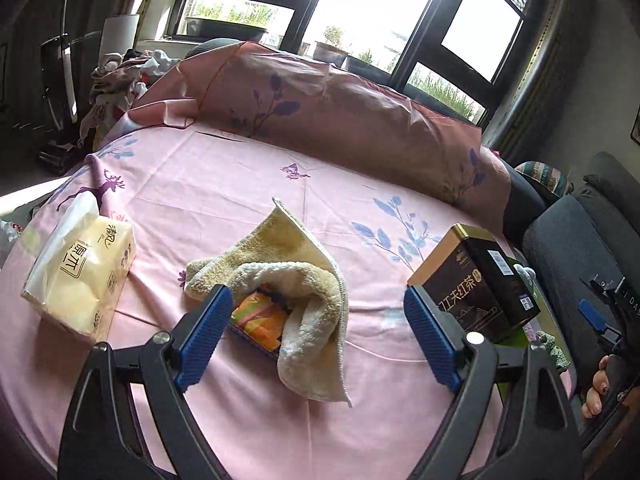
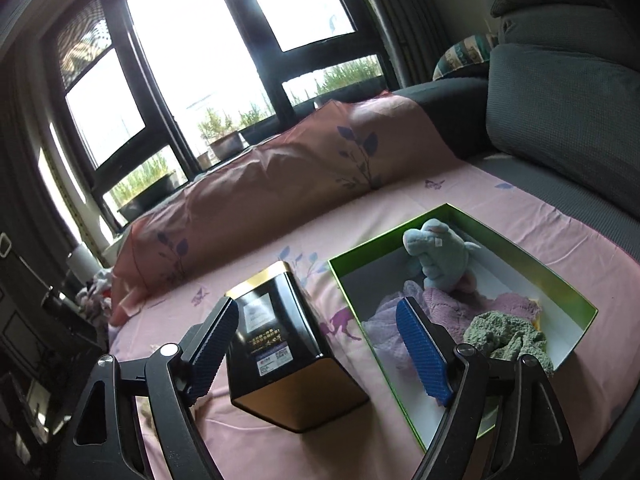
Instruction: Organize soft objects
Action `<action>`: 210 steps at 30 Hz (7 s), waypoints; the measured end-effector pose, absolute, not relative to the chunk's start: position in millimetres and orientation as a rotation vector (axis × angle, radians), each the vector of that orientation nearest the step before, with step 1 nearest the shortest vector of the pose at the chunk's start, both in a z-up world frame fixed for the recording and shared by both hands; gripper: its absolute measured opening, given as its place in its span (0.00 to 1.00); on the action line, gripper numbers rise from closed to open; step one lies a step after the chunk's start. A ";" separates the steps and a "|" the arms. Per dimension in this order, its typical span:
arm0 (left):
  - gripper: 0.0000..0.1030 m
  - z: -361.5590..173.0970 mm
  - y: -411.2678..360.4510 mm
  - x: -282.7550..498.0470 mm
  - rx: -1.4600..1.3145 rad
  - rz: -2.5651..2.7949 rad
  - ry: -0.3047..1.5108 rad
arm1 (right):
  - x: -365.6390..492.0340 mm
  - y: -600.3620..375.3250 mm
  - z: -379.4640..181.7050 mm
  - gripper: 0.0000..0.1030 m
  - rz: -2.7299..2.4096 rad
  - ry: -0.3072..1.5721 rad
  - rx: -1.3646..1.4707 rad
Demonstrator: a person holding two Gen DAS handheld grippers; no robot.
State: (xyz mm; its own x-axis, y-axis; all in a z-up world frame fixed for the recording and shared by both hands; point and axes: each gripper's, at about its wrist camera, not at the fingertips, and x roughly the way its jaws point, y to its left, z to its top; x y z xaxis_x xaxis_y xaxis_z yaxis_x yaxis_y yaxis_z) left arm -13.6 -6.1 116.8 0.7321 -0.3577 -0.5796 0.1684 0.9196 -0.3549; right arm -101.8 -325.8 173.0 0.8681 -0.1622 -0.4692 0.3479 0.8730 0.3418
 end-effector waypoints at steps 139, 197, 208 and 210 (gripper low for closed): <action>0.37 75.3 -58.2 -23.7 -0.248 -0.718 0.940 | -11.3 -183.8 68.9 0.33 0.226 0.951 0.494; 0.38 157.4 -355.7 -76.8 0.286 -1.039 0.547 | -143.1 -448.7 138.2 0.34 -0.196 0.316 0.734; 0.38 127.8 -392.6 -65.0 0.325 -1.003 0.644 | -140.4 -479.1 106.2 0.34 -0.305 0.359 0.864; 0.38 119.9 -401.2 -60.2 0.333 -0.981 0.698 | -140.4 -483.3 100.5 0.34 -0.338 0.391 0.875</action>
